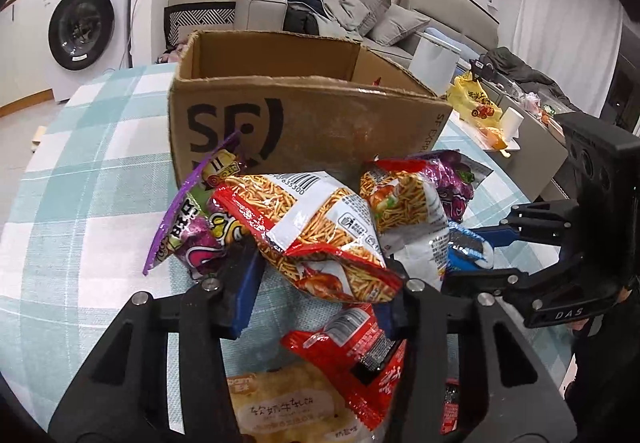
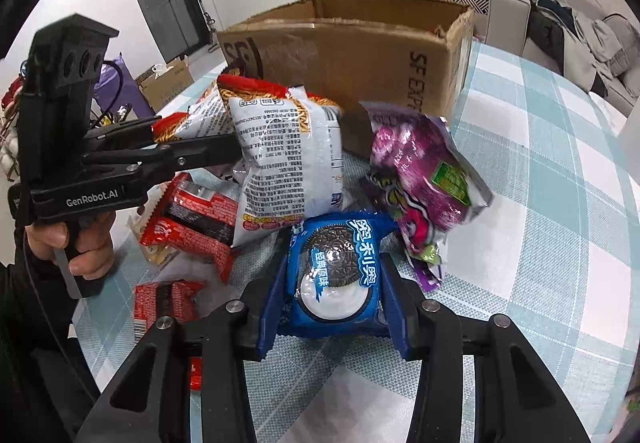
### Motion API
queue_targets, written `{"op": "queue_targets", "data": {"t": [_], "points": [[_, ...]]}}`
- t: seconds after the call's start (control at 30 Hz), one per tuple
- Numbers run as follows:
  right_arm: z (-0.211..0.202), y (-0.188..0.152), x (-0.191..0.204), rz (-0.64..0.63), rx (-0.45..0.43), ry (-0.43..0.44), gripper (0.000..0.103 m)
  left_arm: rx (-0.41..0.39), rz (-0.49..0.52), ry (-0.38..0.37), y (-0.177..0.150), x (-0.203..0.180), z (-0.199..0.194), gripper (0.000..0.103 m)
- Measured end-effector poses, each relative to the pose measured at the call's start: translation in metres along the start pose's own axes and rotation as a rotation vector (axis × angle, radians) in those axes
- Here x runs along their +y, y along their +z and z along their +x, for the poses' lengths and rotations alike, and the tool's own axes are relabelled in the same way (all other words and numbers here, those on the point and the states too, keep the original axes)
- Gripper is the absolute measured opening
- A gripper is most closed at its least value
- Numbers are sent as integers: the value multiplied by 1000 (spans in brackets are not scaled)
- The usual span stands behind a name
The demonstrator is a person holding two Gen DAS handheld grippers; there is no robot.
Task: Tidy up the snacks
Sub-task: 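Lift both held packets and carry them over the cardboard box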
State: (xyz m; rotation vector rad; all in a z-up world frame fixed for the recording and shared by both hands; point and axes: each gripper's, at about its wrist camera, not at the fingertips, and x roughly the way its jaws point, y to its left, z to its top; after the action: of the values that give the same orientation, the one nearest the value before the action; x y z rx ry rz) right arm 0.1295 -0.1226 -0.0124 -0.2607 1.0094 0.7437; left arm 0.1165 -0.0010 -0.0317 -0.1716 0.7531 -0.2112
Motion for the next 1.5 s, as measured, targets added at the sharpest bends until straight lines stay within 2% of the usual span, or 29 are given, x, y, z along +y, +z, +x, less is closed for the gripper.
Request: {"op": "queue_targets", "data": {"t": [0.47, 0.87, 1.5], "points": [[-34, 7, -4, 15, -100, -10, 45, -89, 7, 27, 5, 5, -53, 44], [-62, 17, 2, 39, -218, 22, 45, -144, 7, 36, 9, 9, -94, 44], [-83, 41, 3, 110, -341, -7, 45, -215, 7, 60, 36, 0, -130, 44]]}}
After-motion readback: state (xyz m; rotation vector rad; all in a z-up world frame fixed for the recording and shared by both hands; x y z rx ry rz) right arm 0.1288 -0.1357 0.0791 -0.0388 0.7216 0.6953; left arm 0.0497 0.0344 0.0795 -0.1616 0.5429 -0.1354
